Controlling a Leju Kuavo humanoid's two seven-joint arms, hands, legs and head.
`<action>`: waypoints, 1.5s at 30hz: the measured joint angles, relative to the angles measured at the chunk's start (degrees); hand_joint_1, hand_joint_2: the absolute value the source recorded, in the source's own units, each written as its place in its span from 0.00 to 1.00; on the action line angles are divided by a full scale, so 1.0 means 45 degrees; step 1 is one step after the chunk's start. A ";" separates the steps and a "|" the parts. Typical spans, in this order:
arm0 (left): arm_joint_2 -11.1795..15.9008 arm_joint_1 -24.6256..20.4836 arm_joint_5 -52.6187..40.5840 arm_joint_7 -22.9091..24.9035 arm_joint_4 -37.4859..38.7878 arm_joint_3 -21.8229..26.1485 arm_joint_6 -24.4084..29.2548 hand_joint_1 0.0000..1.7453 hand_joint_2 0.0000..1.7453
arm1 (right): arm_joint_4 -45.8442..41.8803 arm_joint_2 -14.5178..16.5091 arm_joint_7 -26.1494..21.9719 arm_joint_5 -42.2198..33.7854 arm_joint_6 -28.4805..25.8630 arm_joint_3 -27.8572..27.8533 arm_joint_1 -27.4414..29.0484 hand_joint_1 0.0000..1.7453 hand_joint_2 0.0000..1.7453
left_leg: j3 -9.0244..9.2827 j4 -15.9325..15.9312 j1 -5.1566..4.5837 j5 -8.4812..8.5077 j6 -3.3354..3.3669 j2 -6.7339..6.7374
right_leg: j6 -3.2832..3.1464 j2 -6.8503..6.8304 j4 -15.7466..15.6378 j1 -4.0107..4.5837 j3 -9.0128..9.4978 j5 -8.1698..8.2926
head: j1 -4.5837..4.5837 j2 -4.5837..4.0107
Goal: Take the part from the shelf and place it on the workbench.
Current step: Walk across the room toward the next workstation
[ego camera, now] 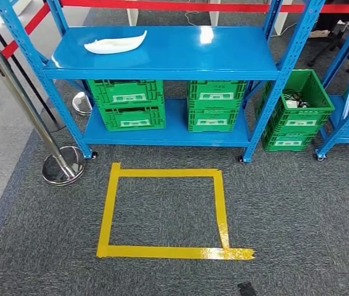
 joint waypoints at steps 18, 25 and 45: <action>-0.0028 -0.0081 0.0002 0.0061 0.0001 -0.0002 -0.0111 0.00 0.00 | 0.0024 -0.0034 -0.0079 0.0001 0.0050 -0.0040 0.0132 0.00 0.00 | -0.0544 0.1952 0.0156 -0.1281 -0.0499 -0.0484 | -0.0327 0.1015 0.0090 -0.0141 -0.0615 0.0619 | -0.0016 0.0000; 0.0000 -0.0021 -0.0001 0.0061 0.0002 -0.0002 -0.0182 0.00 0.00 | 0.0035 -0.0022 -0.0141 -0.0024 0.0098 -0.0059 0.0159 0.00 0.00 | -0.0653 0.1239 0.0073 0.0028 -0.0154 -0.0411 | -0.0282 0.0973 0.0046 -0.0103 -0.0120 0.0137 | -0.0010 0.0000; -0.0012 -0.0007 0.0009 0.0043 0.0005 -0.0007 -0.0205 0.00 0.00 | 0.0084 -0.0044 -0.0231 -0.0053 0.0284 -0.0128 0.0228 0.00 0.00 | 0.1514 0.0064 0.0002 -0.1374 -0.0124 -0.0464 | -0.0230 0.0978 0.0263 -0.0026 -0.1280 0.0954 | 0.0071 0.0000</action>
